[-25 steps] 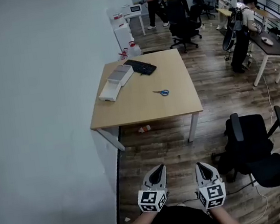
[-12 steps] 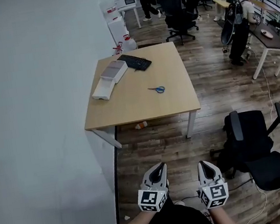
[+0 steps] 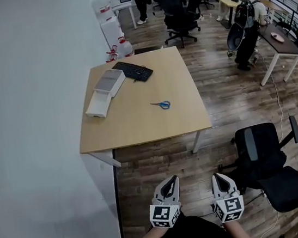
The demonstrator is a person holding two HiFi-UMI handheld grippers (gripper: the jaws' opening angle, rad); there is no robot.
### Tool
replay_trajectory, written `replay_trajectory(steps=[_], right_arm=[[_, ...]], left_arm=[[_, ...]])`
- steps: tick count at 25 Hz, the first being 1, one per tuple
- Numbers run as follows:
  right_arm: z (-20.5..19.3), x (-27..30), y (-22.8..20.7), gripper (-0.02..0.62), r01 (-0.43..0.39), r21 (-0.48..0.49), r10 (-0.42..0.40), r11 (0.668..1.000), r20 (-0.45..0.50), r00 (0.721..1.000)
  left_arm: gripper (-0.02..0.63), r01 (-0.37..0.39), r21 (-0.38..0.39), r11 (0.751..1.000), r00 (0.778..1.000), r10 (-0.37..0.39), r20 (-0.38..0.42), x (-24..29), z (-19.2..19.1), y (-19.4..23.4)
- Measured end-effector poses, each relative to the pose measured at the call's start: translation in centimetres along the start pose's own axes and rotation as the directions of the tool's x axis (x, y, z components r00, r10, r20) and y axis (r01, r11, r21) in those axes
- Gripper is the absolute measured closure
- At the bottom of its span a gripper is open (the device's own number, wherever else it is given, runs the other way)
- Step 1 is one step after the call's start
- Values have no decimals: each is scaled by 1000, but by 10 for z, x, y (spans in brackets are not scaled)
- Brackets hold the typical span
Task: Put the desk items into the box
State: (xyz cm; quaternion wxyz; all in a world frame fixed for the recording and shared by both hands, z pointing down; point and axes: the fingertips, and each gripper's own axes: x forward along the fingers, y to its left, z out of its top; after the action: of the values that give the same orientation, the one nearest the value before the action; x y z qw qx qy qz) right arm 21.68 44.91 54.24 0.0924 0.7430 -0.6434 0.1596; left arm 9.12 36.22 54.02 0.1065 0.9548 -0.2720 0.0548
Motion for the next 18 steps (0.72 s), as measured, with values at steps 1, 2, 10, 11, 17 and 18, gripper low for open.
replay_trajectory(steps=[1, 2, 10, 11, 17, 18], right_arm=[[4, 13, 0, 535, 5, 6, -5, 1000, -9, 1000], [8, 27, 0, 535, 8, 11, -7, 1000, -19, 1000], [60, 146, 8, 536, 4, -20, -5, 1000, -41, 999], [64, 158, 12, 535, 0, -28, -1, 1000, -41, 999], [71, 209, 26, 535, -20, -29, 18, 999, -74, 997], [71, 213, 27, 535, -22, -30, 19, 999, -84, 996]], left_arm=[[588, 3, -9, 1000, 1000, -3, -7, 8, 2, 12], [588, 7, -15, 1000, 1000, -7, -12, 17, 3, 25], [588, 55, -29, 998, 998, -55, 7, 91, 38, 111], [588, 60, -30, 998, 998, -60, 8, 98, 40, 120], [588, 64, -18, 998, 998, -64, -6, 126, 47, 164], [588, 61, -23, 998, 998, -61, -4, 129, 48, 170]])
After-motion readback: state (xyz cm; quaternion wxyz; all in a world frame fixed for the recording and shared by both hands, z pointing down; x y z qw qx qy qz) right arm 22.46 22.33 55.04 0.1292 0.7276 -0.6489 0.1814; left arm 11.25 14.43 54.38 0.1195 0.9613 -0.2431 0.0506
